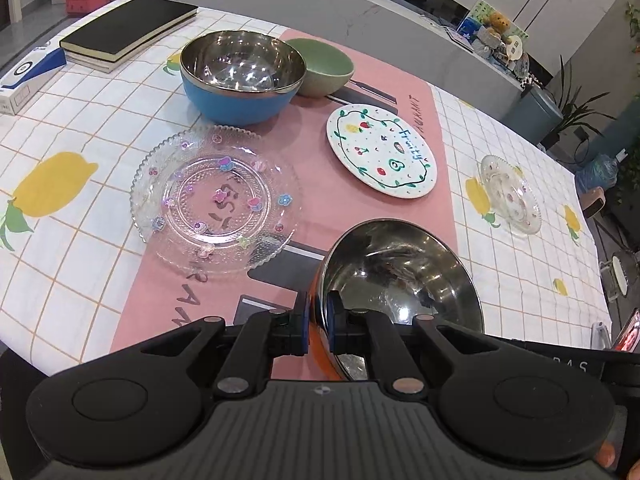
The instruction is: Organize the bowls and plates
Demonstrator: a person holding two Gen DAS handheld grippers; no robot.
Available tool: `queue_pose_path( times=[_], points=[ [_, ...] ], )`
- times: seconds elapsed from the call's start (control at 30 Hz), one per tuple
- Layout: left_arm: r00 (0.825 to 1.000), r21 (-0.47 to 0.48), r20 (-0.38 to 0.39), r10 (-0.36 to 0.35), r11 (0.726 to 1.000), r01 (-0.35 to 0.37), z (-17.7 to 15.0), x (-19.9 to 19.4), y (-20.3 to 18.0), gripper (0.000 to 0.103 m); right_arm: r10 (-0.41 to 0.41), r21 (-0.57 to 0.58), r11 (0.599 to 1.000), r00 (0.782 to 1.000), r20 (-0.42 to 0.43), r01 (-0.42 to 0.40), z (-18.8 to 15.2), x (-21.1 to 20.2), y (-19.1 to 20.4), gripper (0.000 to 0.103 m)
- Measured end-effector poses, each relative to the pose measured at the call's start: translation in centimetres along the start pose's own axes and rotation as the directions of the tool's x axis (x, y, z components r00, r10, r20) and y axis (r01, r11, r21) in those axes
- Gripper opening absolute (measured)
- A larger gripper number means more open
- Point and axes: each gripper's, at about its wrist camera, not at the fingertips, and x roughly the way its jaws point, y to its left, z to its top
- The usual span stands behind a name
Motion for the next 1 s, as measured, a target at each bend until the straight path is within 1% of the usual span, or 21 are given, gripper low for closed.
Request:
queue_pose_path(
  times=[0.47, 0.67, 0.83, 0.93, 0.97, 1.0],
  points=[
    [1.000, -0.005, -0.010, -0.005, 1.000, 0.005, -0.1, 0.6, 0.7, 0.008, -0.023, -0.031, 0.999, 1.000, 0.010, 0.024, 0.0, 0.4, 0.6, 0.010],
    [1.000, 0.031, 0.007, 0.014, 0.999, -0.014, 0.4, 0.9, 0.2, 0.008, -0.036, -0.042, 0.998, 0.999, 0.027, 0.037, 0.4, 0.7, 0.9, 0.010],
    [1.000, 0.033, 0.004, 0.009, 0.999, -0.009, 0.6, 1.0, 0.3, 0.008, -0.045, -0.043, 0.998, 0.999, 0.025, 0.046, 0.8, 0.9, 1.0, 0.010],
    [1.000, 0.028, 0.018, 0.005, 1.000, -0.006, 0.5, 0.9, 0.6, 0.012, -0.039, -0.039, 0.998, 0.999, 0.031, 0.040, 0.7, 0.8, 1.0, 0.016],
    [1.000, 0.026, 0.029, 0.004, 1.000, -0.005, 0.5, 0.8, 0.7, 0.014, -0.042, -0.044, 0.998, 0.998, 0.036, 0.043, 0.7, 0.6, 1.0, 0.024],
    [0.999, 0.025, 0.039, 0.007, 1.000, -0.008, 0.6, 0.6, 0.7, 0.020, -0.047, -0.052, 0.997, 0.998, 0.042, 0.049, 0.8, 0.5, 1.1, 0.037]
  ],
)
